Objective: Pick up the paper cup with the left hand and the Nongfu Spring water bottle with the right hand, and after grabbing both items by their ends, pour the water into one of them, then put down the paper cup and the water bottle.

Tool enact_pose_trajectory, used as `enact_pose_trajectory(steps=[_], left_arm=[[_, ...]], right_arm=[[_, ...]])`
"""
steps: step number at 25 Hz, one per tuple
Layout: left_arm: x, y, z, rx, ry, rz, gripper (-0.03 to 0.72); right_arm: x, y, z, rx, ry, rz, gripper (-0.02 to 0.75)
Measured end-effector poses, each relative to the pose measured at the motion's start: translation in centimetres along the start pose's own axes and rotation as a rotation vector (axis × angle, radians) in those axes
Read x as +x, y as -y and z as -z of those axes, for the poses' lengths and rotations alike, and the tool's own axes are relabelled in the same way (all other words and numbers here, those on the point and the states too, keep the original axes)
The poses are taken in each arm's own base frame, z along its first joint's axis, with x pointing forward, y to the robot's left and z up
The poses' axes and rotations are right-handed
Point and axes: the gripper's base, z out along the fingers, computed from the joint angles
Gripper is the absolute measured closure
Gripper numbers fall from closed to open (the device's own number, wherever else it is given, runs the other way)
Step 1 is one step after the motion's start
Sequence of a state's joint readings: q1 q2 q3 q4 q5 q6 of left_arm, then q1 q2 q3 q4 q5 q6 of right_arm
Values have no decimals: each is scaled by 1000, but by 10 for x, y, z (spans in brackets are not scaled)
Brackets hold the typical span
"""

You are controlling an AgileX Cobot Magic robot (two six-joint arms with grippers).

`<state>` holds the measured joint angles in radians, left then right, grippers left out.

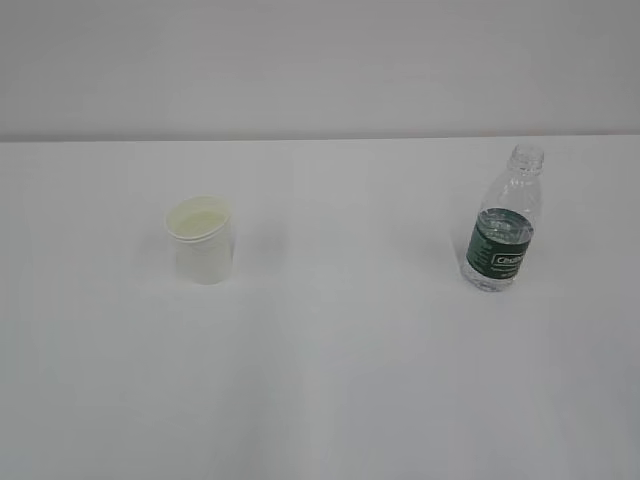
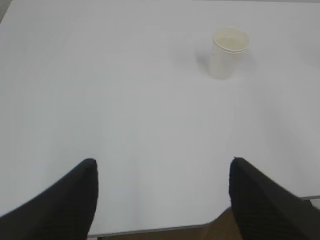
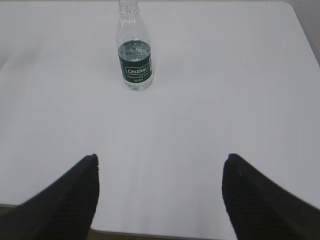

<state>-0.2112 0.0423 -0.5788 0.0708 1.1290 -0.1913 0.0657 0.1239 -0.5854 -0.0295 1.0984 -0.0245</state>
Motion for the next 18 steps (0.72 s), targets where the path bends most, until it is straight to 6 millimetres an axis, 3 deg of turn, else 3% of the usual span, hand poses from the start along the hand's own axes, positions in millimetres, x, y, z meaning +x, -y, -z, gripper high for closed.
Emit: enact_pose_trajectory(steps=[18], left_arm=[[5,-4,-3,-48,-44,-21,112]], right_arm=[[17,-1,-16,-1,-99,5,164]])
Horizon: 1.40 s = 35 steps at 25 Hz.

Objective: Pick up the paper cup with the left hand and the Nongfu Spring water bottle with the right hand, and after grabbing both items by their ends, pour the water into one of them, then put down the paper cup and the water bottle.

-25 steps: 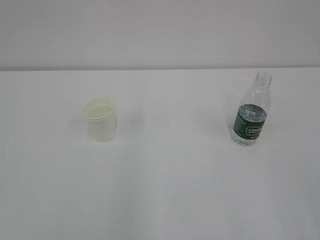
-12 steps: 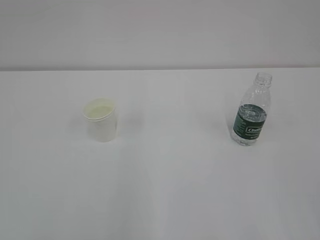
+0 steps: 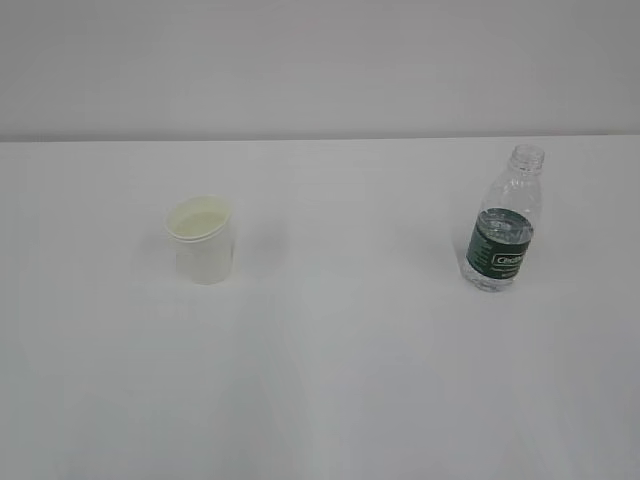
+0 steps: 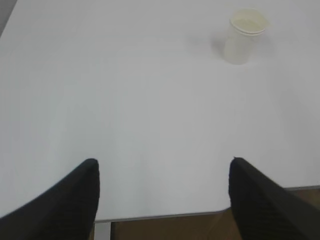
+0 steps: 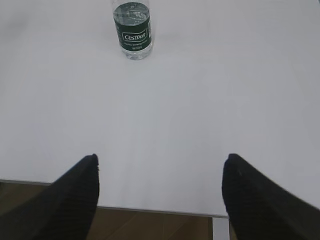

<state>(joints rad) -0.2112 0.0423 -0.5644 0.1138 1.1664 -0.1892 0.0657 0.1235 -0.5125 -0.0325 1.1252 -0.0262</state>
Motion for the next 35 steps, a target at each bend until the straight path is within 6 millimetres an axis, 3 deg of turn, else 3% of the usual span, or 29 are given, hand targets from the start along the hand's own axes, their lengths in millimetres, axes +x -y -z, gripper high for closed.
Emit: enact_pose_trajectory(steps=[35], left_arm=[[1,0,-7,2,23,-5,120]], right_arm=[[4,0,-4,-3,-24,2,164]])
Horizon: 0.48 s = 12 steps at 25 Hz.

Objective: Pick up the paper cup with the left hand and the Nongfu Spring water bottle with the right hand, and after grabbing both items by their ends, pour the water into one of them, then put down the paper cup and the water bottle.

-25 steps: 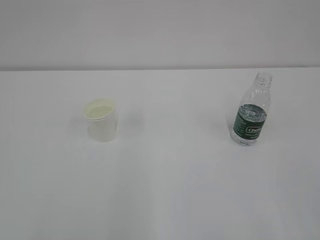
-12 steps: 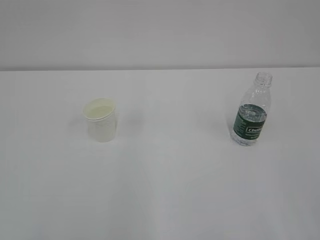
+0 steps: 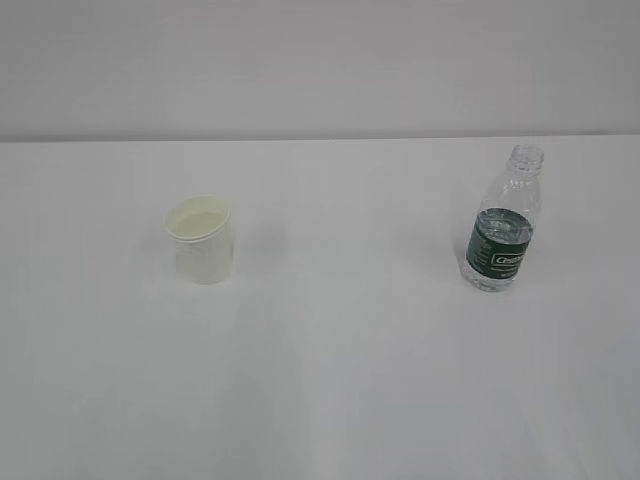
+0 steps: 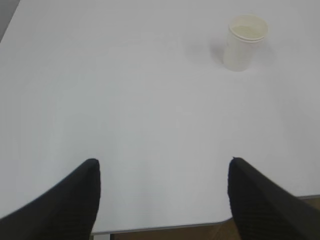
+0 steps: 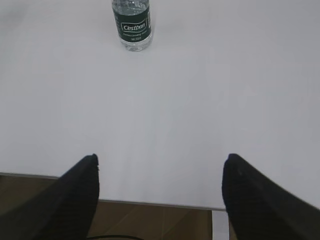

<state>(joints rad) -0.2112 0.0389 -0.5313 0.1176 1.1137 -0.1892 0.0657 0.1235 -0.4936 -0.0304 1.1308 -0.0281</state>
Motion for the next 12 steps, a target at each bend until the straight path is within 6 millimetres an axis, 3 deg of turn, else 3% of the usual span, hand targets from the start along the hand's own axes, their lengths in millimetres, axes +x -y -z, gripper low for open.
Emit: enact_pose_trajectory(steps=[12], left_arm=[[0,0,1,-75,6,44,120]], right_arm=[[0,2,0,117,-7,-93,164]])
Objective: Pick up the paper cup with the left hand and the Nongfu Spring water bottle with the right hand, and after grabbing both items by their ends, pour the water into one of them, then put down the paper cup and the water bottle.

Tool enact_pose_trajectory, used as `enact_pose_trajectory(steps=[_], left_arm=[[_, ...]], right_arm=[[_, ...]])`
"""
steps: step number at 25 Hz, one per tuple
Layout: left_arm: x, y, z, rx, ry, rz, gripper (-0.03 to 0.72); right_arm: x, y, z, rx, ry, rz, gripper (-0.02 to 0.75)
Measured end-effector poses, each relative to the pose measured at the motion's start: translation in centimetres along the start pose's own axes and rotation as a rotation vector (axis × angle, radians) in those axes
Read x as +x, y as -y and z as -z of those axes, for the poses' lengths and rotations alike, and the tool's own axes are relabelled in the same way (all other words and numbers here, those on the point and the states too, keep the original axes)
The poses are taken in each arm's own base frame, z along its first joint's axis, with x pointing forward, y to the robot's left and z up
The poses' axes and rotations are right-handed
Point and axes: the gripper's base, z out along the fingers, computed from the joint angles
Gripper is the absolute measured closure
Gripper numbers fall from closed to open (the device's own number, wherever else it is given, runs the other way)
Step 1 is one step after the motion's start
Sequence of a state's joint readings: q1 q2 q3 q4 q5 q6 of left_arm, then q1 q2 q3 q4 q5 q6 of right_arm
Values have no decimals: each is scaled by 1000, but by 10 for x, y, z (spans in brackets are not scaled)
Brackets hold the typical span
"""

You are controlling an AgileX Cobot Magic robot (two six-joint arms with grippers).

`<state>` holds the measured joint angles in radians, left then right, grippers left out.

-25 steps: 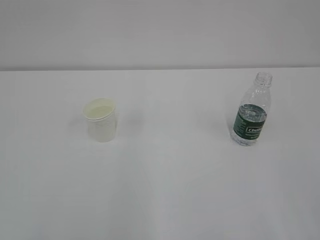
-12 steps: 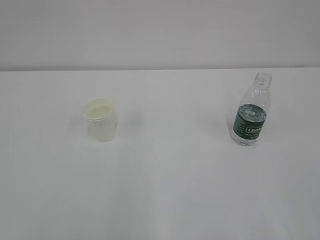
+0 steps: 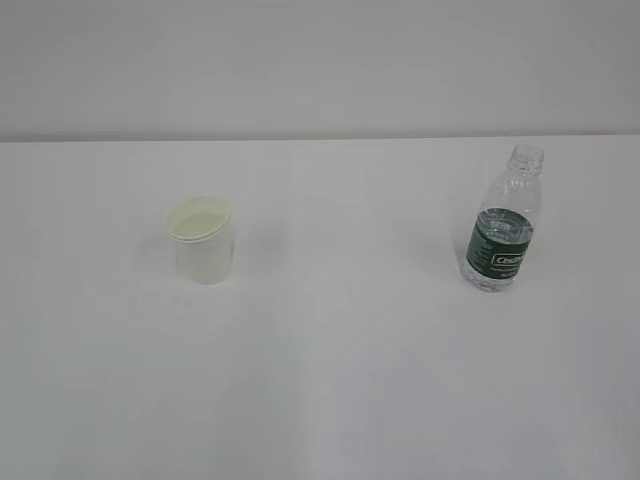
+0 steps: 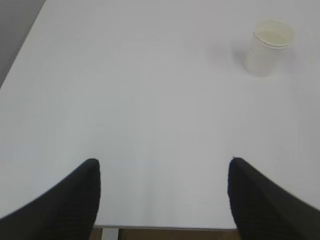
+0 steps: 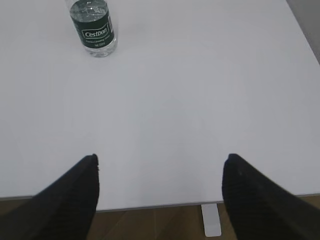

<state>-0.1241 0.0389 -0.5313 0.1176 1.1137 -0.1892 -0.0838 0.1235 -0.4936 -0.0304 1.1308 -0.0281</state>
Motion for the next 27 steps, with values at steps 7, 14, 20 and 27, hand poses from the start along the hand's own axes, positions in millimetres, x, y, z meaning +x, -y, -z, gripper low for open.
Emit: enact_pose_trajectory(steps=[7,14,20,27], left_arm=[[1,0,1,-88,7,52,120],[1,0,1,-96,7,56,120],[1,0,1,-96,7,56,120],[1,0,1,-96,7,56,120]], right_arm=[[0,0,0,3,0,-2,164],[0,0,0,3,0,-2,164],[0,0,0,3,0,-2,164],[0,0,0,3,0,-2,164]])
